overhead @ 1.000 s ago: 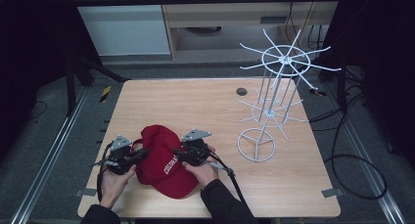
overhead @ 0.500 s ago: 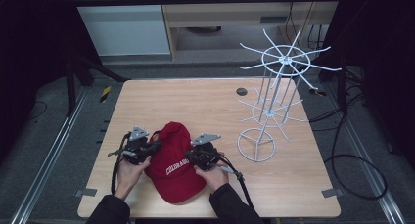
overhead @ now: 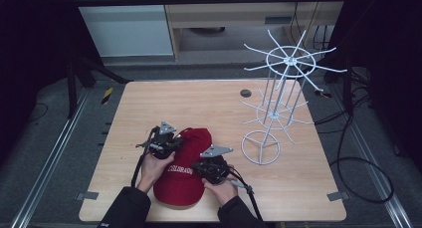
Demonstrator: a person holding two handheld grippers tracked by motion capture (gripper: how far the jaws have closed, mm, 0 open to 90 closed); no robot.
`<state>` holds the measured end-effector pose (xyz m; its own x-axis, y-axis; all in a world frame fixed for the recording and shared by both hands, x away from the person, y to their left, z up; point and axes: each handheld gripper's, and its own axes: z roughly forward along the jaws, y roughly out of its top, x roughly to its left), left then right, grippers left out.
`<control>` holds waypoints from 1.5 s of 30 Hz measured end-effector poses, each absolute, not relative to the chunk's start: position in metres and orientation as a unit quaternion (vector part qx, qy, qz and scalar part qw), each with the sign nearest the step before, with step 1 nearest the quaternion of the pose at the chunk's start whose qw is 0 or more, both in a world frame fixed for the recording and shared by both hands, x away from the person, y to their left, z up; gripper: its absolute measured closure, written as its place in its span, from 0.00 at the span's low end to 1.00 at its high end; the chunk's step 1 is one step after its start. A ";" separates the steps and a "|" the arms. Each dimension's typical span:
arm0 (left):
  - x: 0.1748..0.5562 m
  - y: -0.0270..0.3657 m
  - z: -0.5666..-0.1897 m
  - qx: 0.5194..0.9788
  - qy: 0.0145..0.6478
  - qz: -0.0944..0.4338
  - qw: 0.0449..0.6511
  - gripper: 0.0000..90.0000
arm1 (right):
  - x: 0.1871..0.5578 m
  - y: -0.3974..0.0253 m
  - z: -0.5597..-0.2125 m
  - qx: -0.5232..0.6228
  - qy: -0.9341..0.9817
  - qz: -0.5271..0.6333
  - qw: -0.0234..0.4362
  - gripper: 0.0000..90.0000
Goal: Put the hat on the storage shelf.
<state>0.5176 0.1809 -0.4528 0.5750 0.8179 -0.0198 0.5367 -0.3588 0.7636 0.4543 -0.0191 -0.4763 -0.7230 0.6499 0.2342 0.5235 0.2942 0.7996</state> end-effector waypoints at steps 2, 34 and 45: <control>0.512 0.187 -0.446 0.795 0.422 0.186 0.395 0.73 | 0.454 -0.022 -0.474 0.368 0.797 0.476 0.063 0.94; 0.499 0.240 -0.465 0.778 0.497 0.168 0.345 0.94 | 0.487 -0.056 -0.476 0.395 0.793 0.453 0.105 0.98; 0.534 0.220 -0.463 0.788 0.484 0.194 0.326 0.94 | 0.449 -0.036 -0.481 0.361 0.804 0.467 0.075 0.96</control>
